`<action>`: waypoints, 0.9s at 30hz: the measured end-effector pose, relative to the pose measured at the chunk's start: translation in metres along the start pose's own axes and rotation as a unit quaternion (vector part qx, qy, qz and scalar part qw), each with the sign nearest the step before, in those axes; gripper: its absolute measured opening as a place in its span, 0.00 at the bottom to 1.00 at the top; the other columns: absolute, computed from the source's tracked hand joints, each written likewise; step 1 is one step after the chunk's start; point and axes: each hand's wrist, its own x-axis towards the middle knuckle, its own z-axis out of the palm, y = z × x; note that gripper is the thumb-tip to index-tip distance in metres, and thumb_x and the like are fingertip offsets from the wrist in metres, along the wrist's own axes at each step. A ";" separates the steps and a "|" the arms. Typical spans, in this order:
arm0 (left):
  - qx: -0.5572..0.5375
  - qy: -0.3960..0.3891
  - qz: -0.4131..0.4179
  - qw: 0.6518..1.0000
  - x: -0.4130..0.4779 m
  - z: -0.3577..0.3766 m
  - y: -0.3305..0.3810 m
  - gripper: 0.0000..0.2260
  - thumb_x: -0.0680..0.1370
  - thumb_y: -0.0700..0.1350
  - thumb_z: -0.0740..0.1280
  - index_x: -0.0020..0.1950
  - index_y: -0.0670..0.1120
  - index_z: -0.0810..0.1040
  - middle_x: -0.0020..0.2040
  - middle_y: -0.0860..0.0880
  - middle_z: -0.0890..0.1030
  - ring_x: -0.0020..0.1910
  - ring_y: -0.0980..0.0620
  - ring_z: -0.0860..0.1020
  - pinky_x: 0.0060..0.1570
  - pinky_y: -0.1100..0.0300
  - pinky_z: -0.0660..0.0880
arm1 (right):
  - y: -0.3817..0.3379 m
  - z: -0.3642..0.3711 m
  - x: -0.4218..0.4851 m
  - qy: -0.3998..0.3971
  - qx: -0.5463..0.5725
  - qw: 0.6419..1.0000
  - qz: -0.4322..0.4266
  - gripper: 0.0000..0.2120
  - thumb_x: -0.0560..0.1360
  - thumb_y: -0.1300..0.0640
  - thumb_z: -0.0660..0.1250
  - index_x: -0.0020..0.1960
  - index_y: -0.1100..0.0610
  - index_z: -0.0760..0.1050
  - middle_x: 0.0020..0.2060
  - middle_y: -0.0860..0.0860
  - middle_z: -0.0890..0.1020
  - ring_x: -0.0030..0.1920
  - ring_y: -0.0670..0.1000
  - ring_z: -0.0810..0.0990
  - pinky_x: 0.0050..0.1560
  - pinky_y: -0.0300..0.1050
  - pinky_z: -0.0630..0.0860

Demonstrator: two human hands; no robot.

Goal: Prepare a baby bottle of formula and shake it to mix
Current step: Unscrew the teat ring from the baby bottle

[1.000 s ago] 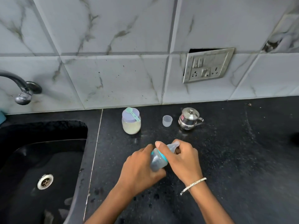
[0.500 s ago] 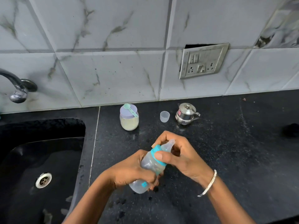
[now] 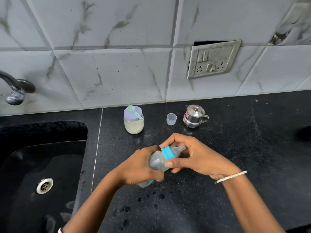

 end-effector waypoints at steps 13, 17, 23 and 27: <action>-0.132 0.164 0.045 0.977 0.022 0.007 -0.058 0.29 0.65 0.59 0.80 0.64 0.56 0.77 0.58 0.54 0.83 0.59 0.52 0.81 0.62 0.48 0.78 | 0.029 -0.003 0.014 0.252 0.196 0.947 0.027 0.24 0.65 0.59 0.81 0.57 0.63 0.78 0.50 0.65 0.86 0.43 0.56 0.86 0.45 0.47 0.86; -0.114 0.225 0.038 0.967 0.032 0.017 -0.077 0.27 0.68 0.53 0.81 0.64 0.60 0.76 0.58 0.60 0.82 0.59 0.56 0.80 0.60 0.60 0.76 | 0.068 -0.012 0.025 0.341 -0.009 0.938 0.061 0.14 0.67 0.49 0.83 0.50 0.51 0.85 0.44 0.52 0.88 0.39 0.48 0.86 0.45 0.47 0.86; -0.059 0.249 0.016 0.966 0.053 0.036 -0.096 0.25 0.70 0.46 0.80 0.62 0.57 0.73 0.54 0.63 0.81 0.54 0.67 0.77 0.50 0.77 0.70 | 0.109 -0.002 0.044 0.268 -0.285 0.914 0.103 0.25 0.66 0.53 0.84 0.62 0.49 0.82 0.52 0.47 0.83 0.52 0.50 0.82 0.56 0.49 0.80; -0.044 0.254 0.009 0.966 0.059 0.041 -0.101 0.24 0.71 0.46 0.79 0.62 0.55 0.72 0.55 0.61 0.80 0.55 0.68 0.76 0.50 0.77 0.70 | 0.117 0.004 0.052 0.243 -0.341 0.900 0.120 0.26 0.68 0.55 0.82 0.64 0.51 0.78 0.59 0.48 0.82 0.60 0.51 0.77 0.59 0.43 0.71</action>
